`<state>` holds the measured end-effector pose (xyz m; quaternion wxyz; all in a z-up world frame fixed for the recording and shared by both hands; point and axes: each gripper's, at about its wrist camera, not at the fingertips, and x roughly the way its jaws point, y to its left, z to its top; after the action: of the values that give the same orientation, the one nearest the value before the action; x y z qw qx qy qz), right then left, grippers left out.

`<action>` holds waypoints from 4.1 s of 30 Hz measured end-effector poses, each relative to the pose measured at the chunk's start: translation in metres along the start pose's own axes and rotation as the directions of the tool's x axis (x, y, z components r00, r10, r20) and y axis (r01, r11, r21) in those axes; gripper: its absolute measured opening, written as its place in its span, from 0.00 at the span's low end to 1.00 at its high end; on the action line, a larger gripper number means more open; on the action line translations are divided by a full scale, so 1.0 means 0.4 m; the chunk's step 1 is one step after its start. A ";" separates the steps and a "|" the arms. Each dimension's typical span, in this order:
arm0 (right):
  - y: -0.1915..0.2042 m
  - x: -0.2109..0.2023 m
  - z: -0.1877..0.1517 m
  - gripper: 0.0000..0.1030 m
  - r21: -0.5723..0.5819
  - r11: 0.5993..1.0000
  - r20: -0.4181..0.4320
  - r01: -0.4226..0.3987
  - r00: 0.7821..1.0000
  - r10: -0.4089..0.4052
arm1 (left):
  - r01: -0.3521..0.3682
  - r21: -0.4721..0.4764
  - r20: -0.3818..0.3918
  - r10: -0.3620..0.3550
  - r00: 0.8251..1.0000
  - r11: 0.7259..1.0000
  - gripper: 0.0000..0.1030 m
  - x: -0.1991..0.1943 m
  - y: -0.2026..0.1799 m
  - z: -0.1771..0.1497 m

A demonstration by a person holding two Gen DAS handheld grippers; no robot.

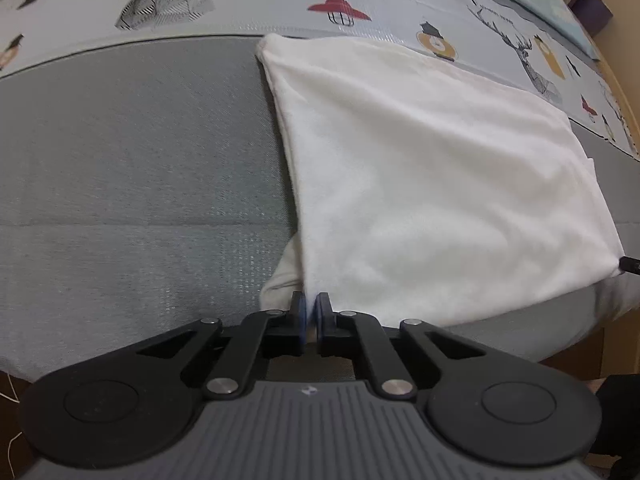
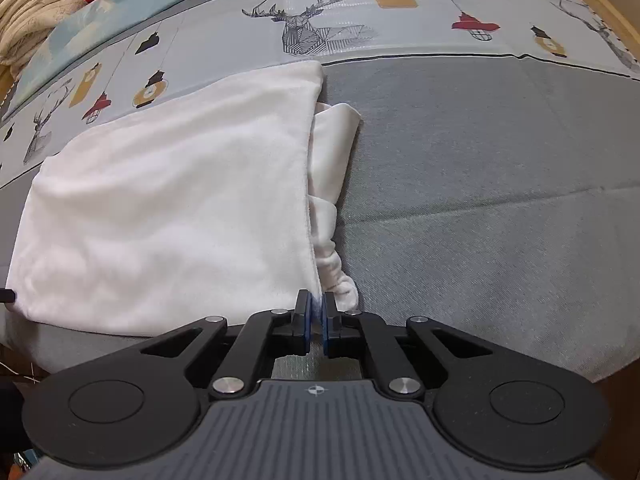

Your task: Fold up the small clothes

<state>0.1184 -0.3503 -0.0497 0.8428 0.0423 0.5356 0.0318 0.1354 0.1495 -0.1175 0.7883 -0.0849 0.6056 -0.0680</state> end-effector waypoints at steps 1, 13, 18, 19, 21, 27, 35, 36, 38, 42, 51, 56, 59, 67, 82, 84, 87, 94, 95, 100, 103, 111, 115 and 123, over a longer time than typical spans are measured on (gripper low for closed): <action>0.001 -0.004 -0.003 0.04 -0.004 1.000 0.002 0.001 1.000 -0.001 | 0.000 -0.004 0.005 0.000 1.000 1.000 0.04 -0.004 0.001 -0.003; 0.023 0.004 -0.007 0.05 -0.082 0.990 -0.010 0.111 0.994 -0.112 | 0.033 -0.074 0.002 -0.033 0.999 0.997 0.13 -0.010 0.053 0.024; -0.016 -0.040 0.018 0.12 0.019 0.986 0.121 0.163 0.979 -0.164 | 0.170 -0.236 0.148 -0.137 0.979 0.957 0.36 -0.034 0.120 0.057; -0.023 -0.049 0.022 0.13 0.041 0.986 0.143 0.160 0.976 -0.165 | 0.196 -0.250 0.160 -0.160 0.974 0.948 0.36 -0.025 0.126 0.061; -0.033 -0.073 0.029 0.13 0.072 0.983 0.198 0.167 0.964 -0.178 | 0.231 -0.273 0.168 -0.190 0.967 0.934 0.38 0.003 0.126 0.073; -0.051 -0.200 0.048 0.15 0.135 0.989 0.413 0.054 0.904 -0.106 | 0.231 -0.293 0.130 -0.201 0.971 0.928 0.43 0.078 0.120 0.110; -0.047 -0.262 -0.006 0.26 0.173 0.984 0.468 0.034 0.876 -0.113 | 0.205 -0.197 0.075 -0.194 0.978 0.959 0.31 0.156 0.082 0.153; -0.038 -0.267 -0.006 0.26 0.163 0.986 0.490 0.035 0.864 -0.111 | 0.195 -0.170 0.075 -0.184 0.980 0.966 0.24 0.158 0.074 0.151; -0.010 -0.260 -0.001 0.26 0.131 0.986 0.505 0.099 0.850 -0.152 | 0.195 -0.142 0.081 -0.185 0.980 0.970 0.13 0.153 0.070 0.148; 0.008 -0.224 0.026 0.26 0.162 0.978 0.468 0.130 0.863 -0.192 | 0.114 -0.156 0.140 -0.093 0.986 0.981 0.12 0.106 0.091 0.142; 0.079 -0.156 0.051 0.26 0.202 0.977 0.424 0.074 0.892 -0.155 | -0.265 -0.125 0.178 0.285 0.942 0.956 0.11 -0.007 0.173 0.114; 0.145 -0.141 0.051 0.26 0.075 0.990 0.437 0.119 0.889 -0.139 | 0.044 -0.213 0.247 0.011 0.969 0.976 0.10 -0.069 0.119 0.133; 0.168 -0.146 0.042 0.26 -0.012 0.986 0.456 0.166 0.879 -0.142 | 0.166 -0.167 0.282 -0.114 0.953 0.972 0.10 -0.088 0.012 0.156; 0.143 -0.153 0.026 0.26 -0.052 0.979 0.446 0.198 0.882 -0.154 | 0.468 -0.069 0.254 -0.438 0.862 0.881 0.10 -0.065 -0.341 0.202; 0.150 -0.103 0.034 0.32 -0.024 0.999 0.356 -0.034 0.933 0.040 | 0.439 0.057 0.149 -0.442 0.885 0.897 0.29 -0.048 -0.369 0.194; 0.183 -0.070 0.038 0.38 -0.044 0.994 0.289 -0.103 0.951 0.111 | 0.384 0.070 0.109 -0.390 0.915 0.921 0.29 -0.038 -0.322 0.172; 0.246 -0.013 0.036 0.43 -0.092 0.982 0.148 -0.165 0.973 0.177 | 0.317 0.097 0.080 -0.325 0.942 0.943 0.29 -0.022 -0.279 0.147; 0.308 -0.015 0.012 0.08 -0.222 0.966 0.122 -0.135 0.979 0.165 | 0.339 0.162 0.065 -0.353 0.933 0.927 0.29 -0.028 -0.289 0.132; 0.299 -0.040 0.012 0.08 -0.222 0.962 0.149 -0.157 0.970 0.193 | 0.341 0.191 0.056 -0.357 0.932 0.920 0.29 -0.026 -0.302 0.130; 0.232 -0.100 -0.004 0.08 -0.219 0.953 0.169 -0.210 0.954 0.249 | 0.331 0.336 -0.008 -0.349 0.937 0.882 0.29 -0.011 -0.359 0.101; 0.226 -0.037 -0.029 0.08 -0.271 0.953 0.032 -0.135 0.988 0.149 | 0.254 0.417 -0.077 -0.245 0.966 0.872 0.29 0.053 -0.387 0.075; 0.227 -0.019 -0.009 0.19 -0.234 0.967 0.048 -0.102 0.992 0.116 | 0.255 0.408 -0.057 -0.255 0.965 0.877 0.31 0.074 -0.345 0.073; 0.160 -0.066 0.041 0.28 -0.004 0.993 0.291 -0.117 0.950 0.113 | 0.249 0.290 0.089 -0.285 0.954 0.924 0.34 0.047 -0.258 0.112; 0.155 0.070 0.095 0.28 0.103 0.989 0.233 -0.104 0.969 0.078 | 0.238 0.146 0.172 -0.262 0.950 0.960 0.34 0.049 -0.187 0.190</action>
<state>0.1642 -0.2874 -0.0522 0.8926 0.1184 0.4337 0.0348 0.2137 0.0762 -0.1005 0.8311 -0.1183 0.5066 -0.1964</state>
